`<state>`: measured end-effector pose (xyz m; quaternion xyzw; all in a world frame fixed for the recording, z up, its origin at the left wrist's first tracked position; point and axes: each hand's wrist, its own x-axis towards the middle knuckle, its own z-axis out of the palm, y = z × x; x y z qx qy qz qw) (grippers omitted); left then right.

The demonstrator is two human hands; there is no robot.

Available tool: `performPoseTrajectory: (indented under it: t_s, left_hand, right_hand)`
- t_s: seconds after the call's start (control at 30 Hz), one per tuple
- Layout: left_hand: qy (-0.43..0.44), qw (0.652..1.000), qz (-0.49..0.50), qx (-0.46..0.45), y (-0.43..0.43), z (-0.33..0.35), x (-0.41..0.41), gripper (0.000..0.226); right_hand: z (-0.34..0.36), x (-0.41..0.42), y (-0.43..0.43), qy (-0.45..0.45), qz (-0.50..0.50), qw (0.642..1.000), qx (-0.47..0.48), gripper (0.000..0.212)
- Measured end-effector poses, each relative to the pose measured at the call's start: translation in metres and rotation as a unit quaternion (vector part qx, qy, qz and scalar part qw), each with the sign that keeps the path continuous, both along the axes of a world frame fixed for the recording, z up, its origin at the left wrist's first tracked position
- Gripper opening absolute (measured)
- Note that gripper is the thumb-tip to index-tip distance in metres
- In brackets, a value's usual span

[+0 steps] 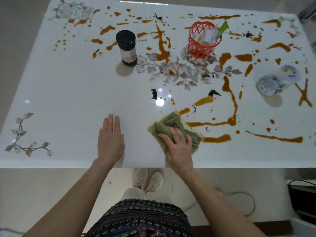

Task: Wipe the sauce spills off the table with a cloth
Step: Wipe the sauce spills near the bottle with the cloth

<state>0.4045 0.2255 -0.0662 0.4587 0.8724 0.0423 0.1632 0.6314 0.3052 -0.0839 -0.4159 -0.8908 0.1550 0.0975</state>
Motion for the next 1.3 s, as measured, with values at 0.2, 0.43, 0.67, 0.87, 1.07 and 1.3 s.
performPoseTrajectory:
  t_s: [0.2, 0.43, 0.67, 0.87, 1.07, 1.3]
  left_hand:
    - [-0.01, 1.0, -0.023, -0.001, 0.01, 0.0, 0.01, 0.061]
    - [-0.009, 1.0, -0.012, 0.005, 0.009, 0.0, 0.011, 0.06]
    - [-0.016, 1.0, -0.006, 0.004, 0.011, 0.002, 0.012, 0.059]
    - [-0.004, 1.0, 0.002, -0.003, 0.012, -0.003, 0.016, 0.059]
    - [-0.001, 1.0, -0.007, -0.006, 0.012, -0.003, 0.013, 0.059]
    - [0.007, 1.0, -0.015, -0.016, 0.017, 0.006, 0.012, 0.059]
  right_hand:
    - [-0.003, 0.056, 0.041, -0.04, 0.134, 0.99, 0.026, 0.045]
    - [0.005, 0.042, 0.015, 0.034, -0.028, 0.999, -0.022, 0.035]
    - [-0.001, 0.07, 0.078, 0.004, -0.002, 1.0, 0.013, 0.038]
    - [0.01, 0.022, 0.039, 0.038, -0.028, 0.998, -0.031, 0.027]
    - [0.005, 0.002, 0.098, -0.044, 0.043, 0.998, -0.015, 0.044]
    - [0.013, -0.023, 0.08, -0.009, -0.05, 0.996, -0.067, 0.042]
